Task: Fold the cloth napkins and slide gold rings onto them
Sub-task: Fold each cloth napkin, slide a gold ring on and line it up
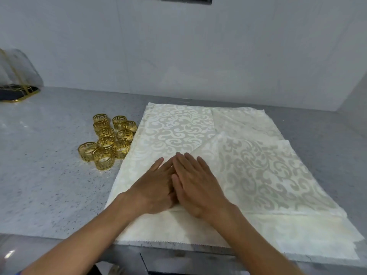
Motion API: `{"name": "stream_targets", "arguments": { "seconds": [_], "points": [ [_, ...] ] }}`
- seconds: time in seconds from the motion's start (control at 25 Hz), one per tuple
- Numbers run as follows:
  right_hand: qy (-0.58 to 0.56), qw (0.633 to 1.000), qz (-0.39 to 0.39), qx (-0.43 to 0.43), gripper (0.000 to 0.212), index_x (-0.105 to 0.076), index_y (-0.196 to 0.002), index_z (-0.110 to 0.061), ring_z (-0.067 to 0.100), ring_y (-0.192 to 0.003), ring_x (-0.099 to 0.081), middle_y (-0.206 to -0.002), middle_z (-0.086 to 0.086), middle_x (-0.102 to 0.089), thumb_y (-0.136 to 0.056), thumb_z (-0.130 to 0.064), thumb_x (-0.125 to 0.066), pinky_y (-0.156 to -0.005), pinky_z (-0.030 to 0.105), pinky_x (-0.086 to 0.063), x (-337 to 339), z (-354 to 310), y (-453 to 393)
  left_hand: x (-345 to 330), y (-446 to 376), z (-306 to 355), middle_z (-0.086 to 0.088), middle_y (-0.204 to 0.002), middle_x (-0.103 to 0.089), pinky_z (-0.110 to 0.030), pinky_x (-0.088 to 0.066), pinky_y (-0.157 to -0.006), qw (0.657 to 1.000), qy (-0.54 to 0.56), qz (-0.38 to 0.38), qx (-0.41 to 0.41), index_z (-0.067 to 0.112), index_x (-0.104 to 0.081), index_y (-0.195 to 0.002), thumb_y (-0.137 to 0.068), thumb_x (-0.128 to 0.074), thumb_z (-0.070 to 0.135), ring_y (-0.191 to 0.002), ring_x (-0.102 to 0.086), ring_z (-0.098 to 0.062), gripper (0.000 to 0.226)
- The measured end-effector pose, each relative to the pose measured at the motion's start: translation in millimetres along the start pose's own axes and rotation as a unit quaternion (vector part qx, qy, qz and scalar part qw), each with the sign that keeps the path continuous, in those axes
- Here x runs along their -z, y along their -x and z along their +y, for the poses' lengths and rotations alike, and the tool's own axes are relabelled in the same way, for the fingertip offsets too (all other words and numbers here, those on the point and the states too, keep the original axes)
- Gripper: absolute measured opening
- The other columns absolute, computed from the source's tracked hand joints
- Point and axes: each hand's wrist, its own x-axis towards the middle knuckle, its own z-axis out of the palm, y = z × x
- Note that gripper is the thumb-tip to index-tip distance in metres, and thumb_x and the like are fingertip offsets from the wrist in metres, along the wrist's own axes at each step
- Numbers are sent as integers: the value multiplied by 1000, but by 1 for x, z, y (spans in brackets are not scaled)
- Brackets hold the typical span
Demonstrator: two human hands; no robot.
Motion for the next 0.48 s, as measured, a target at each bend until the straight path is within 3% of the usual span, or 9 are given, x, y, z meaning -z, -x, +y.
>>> {"name": "stream_targets", "arguments": {
  "seconds": [0.04, 0.12, 0.2, 0.32, 0.48],
  "points": [
    [-47, 997, -55, -31, 56, -21, -155, -11, 16, -150, -12, -163, 3, -17, -105, -36, -18, -123, 37, -6, -2, 3, -9, 1, 0, 1, 9, -163, 10, -37, 9, -122, 1000, 13, 2, 3, 27, 2, -157, -96, -22, 50, -146, 21, -3, 69],
    [-59, 991, -93, -81, 62, -3, -158, -16, 8, -150, 5, -165, -2, 1, -104, -46, -13, -122, 36, 6, -7, 27, -28, 3, -4, 0, 16, -162, 16, -34, 9, -121, 999, 41, -6, 27, 30, 8, -156, -96, -27, 64, -143, 26, 3, 78],
    [-7, 989, -96, -115, 66, 1, -157, -16, 10, -150, 9, -165, -2, 6, -103, -51, -11, -122, 38, 8, -8, 60, -40, 6, -3, 3, 20, -159, 21, -32, 10, -121, 998, 37, -25, 35, 30, 10, -156, -86, -23, 82, -141, 28, 5, 93],
    [36, 983, -84, -160, 68, 4, -157, -15, 12, -150, 11, -165, 0, 9, -102, -51, -13, -122, 41, 8, -8, 90, -54, 6, -3, 1, 23, -156, 29, -31, 12, -120, 998, 25, -31, 44, 33, 17, -154, -79, -21, 90, -138, 32, 7, 101],
    [15, 992, -44, -115, 64, -6, -157, -11, 16, -151, 6, -165, 3, 0, -104, -44, -20, -122, 39, 6, -6, 99, -56, 5, -2, 0, 23, -154, 31, -30, 13, -118, 998, 8, -37, 40, 36, 22, -151, -72, -7, 95, -138, 33, 7, 102]
  ]
}}
